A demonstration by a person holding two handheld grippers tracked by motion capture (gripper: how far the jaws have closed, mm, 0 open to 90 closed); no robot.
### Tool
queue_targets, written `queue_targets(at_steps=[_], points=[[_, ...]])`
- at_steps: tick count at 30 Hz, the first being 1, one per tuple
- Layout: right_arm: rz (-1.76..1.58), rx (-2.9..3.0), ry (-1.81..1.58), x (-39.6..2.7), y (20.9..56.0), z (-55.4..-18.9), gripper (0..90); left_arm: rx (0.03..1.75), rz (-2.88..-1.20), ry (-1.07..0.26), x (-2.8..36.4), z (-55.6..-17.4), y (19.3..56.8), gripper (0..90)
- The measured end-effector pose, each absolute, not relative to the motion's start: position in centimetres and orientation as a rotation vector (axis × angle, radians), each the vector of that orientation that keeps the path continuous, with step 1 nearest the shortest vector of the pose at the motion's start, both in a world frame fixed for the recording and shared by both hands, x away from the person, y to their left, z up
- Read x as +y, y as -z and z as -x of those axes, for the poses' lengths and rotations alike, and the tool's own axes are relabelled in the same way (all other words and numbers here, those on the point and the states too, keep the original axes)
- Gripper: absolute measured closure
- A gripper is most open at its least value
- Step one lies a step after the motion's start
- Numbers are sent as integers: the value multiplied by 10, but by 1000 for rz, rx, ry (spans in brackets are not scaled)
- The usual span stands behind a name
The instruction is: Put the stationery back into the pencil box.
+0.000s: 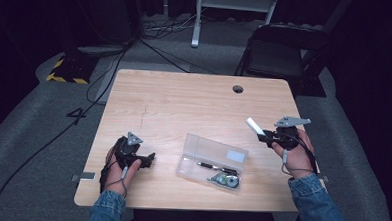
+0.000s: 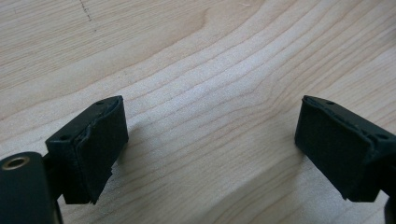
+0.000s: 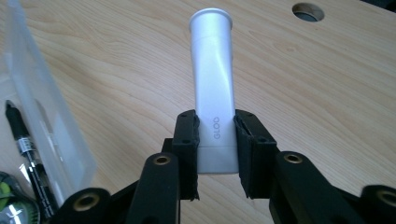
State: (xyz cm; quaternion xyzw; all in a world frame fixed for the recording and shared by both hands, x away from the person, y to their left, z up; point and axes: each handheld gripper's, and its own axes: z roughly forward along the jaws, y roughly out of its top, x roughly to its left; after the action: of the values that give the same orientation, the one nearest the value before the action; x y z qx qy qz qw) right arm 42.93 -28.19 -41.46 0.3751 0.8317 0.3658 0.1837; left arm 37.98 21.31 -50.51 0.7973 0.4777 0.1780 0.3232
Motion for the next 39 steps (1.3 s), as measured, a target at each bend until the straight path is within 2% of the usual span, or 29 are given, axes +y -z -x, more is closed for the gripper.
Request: queue_targets(at_steps=[19,39], points=[[-830,2461,-1114,-237,398,-407,717,1253,-2095,-467,213,-380,505,100],[-632,2590,-1131,-199,401,-393,716,1254,-2093,-467,213,-380,505,100]])
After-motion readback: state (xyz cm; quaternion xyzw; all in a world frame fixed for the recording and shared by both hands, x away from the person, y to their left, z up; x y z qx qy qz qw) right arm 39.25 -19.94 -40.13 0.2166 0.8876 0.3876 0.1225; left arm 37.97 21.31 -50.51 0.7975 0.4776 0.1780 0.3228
